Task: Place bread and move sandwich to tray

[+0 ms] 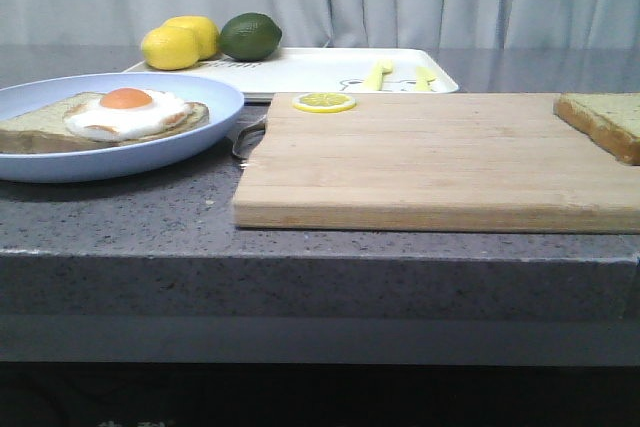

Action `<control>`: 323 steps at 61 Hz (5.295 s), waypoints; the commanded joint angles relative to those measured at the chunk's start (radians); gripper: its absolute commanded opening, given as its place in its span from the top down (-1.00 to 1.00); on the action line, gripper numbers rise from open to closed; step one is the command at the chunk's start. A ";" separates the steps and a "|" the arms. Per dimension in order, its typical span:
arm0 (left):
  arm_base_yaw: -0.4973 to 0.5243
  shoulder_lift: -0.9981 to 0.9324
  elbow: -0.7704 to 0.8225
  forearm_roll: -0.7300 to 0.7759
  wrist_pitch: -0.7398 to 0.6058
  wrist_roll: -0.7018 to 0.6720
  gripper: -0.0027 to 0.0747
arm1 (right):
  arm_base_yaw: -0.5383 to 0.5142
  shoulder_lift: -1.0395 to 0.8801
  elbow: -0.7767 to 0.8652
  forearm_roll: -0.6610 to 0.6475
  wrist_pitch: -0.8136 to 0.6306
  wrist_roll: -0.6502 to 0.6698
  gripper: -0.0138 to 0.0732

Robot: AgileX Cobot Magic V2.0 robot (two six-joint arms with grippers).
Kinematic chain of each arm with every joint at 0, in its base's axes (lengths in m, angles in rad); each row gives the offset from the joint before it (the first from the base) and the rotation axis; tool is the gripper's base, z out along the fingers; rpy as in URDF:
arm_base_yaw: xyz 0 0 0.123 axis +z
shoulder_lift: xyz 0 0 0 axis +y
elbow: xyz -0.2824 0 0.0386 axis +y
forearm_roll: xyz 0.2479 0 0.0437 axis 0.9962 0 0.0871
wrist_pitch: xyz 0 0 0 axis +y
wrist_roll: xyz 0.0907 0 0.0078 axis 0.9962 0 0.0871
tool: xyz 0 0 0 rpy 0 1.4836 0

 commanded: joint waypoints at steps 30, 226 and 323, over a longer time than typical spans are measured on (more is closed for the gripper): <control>-0.001 -0.022 0.011 -0.010 -0.079 -0.007 0.98 | -0.005 -0.021 -0.003 -0.004 -0.080 -0.003 0.88; -0.001 0.549 -0.514 0.095 -0.134 0.002 -0.72 | -0.433 1.388 -1.264 0.041 0.733 0.062 -0.78; -0.001 0.549 -0.514 0.095 -0.134 0.002 -0.72 | -0.482 1.724 -1.440 0.510 1.142 -0.380 0.86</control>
